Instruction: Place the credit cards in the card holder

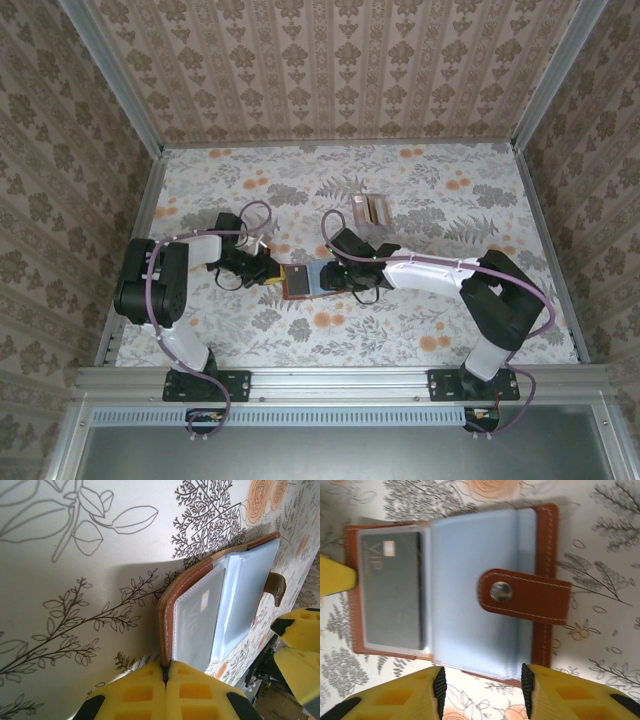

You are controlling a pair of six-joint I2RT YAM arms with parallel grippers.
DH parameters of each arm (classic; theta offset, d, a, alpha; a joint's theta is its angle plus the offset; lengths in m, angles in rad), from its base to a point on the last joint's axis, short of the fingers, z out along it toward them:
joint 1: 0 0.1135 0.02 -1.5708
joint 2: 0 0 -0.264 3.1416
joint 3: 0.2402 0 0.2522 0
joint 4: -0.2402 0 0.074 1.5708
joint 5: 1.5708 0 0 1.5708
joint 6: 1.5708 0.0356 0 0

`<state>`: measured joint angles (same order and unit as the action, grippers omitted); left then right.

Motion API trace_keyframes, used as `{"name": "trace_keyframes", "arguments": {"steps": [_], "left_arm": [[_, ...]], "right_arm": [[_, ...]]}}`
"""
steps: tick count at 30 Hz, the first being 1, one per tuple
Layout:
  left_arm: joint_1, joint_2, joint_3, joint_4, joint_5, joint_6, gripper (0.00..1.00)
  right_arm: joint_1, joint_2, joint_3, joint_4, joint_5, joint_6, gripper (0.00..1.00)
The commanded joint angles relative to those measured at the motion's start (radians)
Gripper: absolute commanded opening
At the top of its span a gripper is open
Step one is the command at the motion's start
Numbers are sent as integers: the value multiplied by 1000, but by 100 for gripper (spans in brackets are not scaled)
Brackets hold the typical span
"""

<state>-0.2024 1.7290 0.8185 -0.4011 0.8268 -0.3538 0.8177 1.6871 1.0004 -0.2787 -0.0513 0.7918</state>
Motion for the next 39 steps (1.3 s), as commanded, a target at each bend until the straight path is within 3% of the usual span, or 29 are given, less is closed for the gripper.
{"name": "trace_keyframes", "arguments": {"steps": [1,17,27,33,39], "left_arm": [[-6,21,14,-16,18,26,0],[-5,23,18,-18,18,28,0],[-6,18,19,-21,18,30,0],[-5,17,19,-21,16,30,0],[-6,20,19,-22,17,30,0]], "right_arm": [[0,17,2,-22,29,25,48],[0,87,55,-12,-21,0,36],[1,13,32,-101,92,20,39],[7,-13,7,-16,51,9,40],[10,89,53,58,-37,-1,42]]}}
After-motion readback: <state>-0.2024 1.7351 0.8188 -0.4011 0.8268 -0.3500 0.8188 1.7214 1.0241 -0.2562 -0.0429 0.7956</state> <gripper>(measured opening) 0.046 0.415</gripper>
